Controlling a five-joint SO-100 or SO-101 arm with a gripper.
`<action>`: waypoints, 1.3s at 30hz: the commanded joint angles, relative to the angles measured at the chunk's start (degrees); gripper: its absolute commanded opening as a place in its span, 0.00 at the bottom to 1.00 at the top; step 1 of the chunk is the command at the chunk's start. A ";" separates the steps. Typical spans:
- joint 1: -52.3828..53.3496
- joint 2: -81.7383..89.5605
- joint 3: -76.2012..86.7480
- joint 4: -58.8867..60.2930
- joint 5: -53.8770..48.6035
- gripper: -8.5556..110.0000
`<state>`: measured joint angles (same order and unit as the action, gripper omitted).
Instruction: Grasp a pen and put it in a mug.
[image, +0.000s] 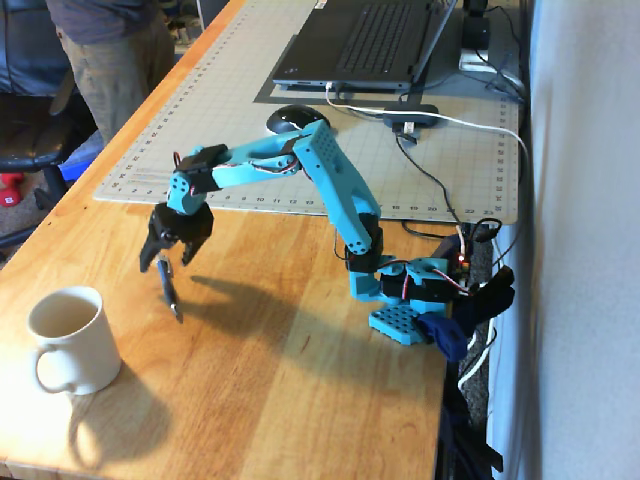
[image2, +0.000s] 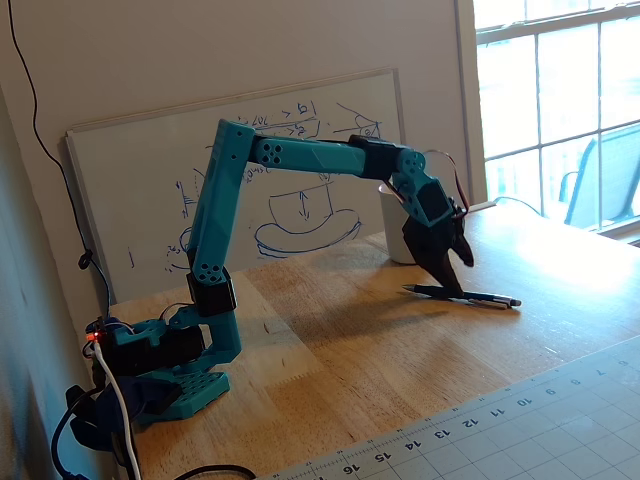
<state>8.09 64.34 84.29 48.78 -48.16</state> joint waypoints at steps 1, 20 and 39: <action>-0.18 0.53 -1.58 -0.70 -0.44 0.31; -0.18 -0.53 -1.23 -0.70 -0.35 0.19; -1.76 1.67 -1.76 -0.79 -0.35 0.09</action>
<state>7.47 62.67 84.29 48.78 -48.16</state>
